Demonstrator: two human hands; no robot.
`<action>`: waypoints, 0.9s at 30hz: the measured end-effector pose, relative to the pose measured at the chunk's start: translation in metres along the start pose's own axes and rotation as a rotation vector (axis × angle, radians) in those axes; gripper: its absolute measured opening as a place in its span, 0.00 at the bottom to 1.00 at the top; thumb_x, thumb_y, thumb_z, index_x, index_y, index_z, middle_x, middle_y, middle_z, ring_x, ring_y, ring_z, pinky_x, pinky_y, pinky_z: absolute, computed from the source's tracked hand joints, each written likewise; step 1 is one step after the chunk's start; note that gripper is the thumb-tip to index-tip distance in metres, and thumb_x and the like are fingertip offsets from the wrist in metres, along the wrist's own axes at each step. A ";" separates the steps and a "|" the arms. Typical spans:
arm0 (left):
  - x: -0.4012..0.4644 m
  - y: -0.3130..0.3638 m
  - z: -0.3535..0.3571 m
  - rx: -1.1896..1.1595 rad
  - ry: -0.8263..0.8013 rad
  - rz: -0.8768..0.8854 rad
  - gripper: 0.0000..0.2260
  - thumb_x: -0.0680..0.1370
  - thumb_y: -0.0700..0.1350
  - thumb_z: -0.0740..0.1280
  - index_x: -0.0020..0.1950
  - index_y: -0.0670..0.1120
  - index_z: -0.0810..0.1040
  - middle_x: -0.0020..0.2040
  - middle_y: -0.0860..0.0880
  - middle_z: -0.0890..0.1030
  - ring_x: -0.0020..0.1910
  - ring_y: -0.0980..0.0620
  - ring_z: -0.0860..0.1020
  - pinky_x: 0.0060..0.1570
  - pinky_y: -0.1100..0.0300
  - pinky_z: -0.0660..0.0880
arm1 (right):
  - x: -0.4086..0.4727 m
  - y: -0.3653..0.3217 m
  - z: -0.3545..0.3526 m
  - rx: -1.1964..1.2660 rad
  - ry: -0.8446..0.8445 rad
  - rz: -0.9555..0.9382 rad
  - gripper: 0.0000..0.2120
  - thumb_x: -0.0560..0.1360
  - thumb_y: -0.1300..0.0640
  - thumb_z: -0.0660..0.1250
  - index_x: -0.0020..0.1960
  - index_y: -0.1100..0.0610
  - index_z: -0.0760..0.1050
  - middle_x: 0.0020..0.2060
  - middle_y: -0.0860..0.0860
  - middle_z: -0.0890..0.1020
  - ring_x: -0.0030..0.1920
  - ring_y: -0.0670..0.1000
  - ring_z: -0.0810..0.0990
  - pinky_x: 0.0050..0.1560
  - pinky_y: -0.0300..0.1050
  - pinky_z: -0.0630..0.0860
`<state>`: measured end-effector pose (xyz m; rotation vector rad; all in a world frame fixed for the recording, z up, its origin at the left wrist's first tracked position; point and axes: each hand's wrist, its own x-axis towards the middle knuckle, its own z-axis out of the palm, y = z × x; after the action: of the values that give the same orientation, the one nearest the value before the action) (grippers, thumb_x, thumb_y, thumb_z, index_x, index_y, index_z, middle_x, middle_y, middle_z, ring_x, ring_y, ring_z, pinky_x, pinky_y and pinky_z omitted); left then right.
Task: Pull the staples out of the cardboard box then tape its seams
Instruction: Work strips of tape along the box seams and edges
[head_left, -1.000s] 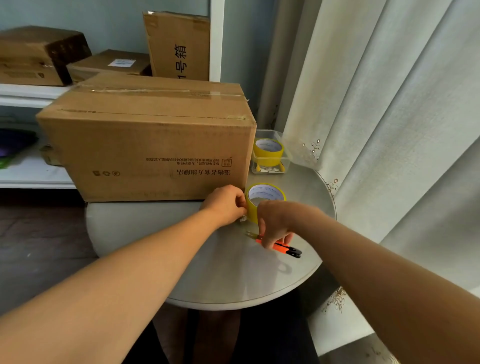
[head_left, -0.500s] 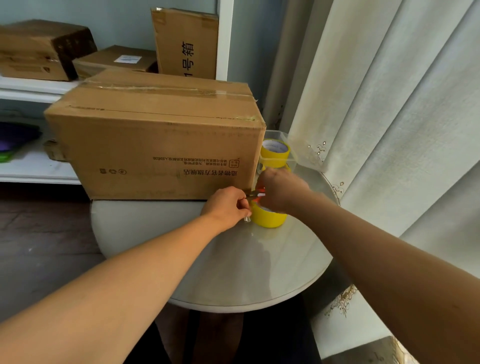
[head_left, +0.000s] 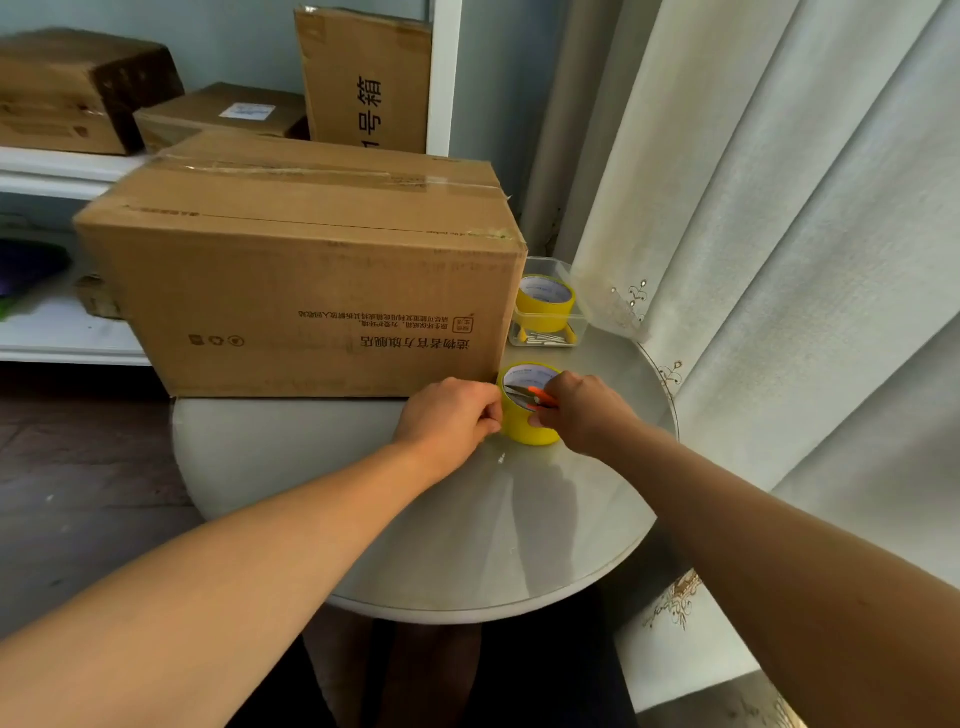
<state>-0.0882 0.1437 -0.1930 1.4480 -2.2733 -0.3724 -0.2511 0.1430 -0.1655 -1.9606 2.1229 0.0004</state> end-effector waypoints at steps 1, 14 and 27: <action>-0.001 0.000 0.000 0.078 0.028 0.070 0.03 0.78 0.48 0.65 0.46 0.52 0.77 0.45 0.53 0.80 0.48 0.50 0.77 0.38 0.59 0.66 | 0.002 -0.001 -0.001 0.001 0.008 0.022 0.21 0.76 0.49 0.67 0.65 0.57 0.70 0.58 0.57 0.76 0.58 0.61 0.76 0.48 0.45 0.70; 0.000 -0.022 0.000 -0.234 -0.026 -0.112 0.03 0.75 0.44 0.69 0.42 0.52 0.80 0.38 0.56 0.78 0.36 0.57 0.75 0.40 0.58 0.74 | -0.018 -0.022 -0.056 -0.253 0.079 -0.174 0.20 0.81 0.42 0.53 0.56 0.55 0.76 0.52 0.56 0.80 0.49 0.57 0.76 0.48 0.47 0.71; -0.008 -0.010 -0.002 -0.027 0.088 -0.009 0.04 0.77 0.48 0.66 0.47 0.52 0.80 0.46 0.54 0.82 0.47 0.53 0.78 0.39 0.61 0.67 | -0.031 -0.076 -0.057 -0.843 0.074 -0.386 0.17 0.80 0.53 0.63 0.66 0.56 0.69 0.60 0.55 0.77 0.62 0.57 0.75 0.47 0.46 0.66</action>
<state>-0.0764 0.1469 -0.1974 1.4328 -2.1848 -0.3340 -0.1851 0.1568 -0.0921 -2.8233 1.9004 0.8928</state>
